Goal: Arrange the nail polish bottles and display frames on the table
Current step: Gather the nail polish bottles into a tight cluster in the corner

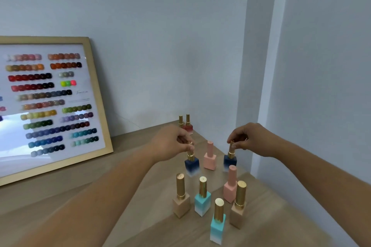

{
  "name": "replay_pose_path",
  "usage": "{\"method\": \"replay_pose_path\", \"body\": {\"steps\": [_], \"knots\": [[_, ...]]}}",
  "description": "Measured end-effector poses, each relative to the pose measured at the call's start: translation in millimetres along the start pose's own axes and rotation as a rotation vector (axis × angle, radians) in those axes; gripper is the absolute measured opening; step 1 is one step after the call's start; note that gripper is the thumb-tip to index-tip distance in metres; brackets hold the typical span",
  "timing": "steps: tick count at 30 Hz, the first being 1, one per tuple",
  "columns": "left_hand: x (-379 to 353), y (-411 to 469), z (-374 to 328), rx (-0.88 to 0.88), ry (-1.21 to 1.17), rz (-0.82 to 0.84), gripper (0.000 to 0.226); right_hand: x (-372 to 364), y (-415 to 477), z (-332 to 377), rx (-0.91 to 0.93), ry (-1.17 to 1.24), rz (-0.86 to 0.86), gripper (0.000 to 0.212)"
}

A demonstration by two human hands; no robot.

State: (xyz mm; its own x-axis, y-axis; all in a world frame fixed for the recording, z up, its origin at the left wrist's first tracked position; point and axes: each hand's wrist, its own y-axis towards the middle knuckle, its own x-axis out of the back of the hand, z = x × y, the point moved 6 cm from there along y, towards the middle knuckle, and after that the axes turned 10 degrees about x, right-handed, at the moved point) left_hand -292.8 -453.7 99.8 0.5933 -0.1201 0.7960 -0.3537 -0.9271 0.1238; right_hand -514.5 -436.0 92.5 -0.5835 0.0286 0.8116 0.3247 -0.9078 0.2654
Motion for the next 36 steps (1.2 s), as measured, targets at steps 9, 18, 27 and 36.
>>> {"method": "replay_pose_path", "body": {"steps": [9,18,27,36], "knots": [[9.5,74.9,29.5,0.08,0.0,-0.163,0.011,4.1,85.2,-30.0,-0.005,-0.019,-0.153,0.01],[-4.4,134.8,61.2,0.116,-0.03,-0.21,0.012,-44.4,162.1,-34.7,0.102,-0.025,-0.104,0.02],[-14.8,127.5,78.0,0.114,-0.215,-0.357,0.019,-63.0,171.0,-36.8,0.149,0.079,-0.152,0.026],[-55.9,101.7,113.2,0.347,-0.327,-0.369,0.035,-112.1,138.6,-77.3,-0.037,0.205,-0.227,0.045]]}}
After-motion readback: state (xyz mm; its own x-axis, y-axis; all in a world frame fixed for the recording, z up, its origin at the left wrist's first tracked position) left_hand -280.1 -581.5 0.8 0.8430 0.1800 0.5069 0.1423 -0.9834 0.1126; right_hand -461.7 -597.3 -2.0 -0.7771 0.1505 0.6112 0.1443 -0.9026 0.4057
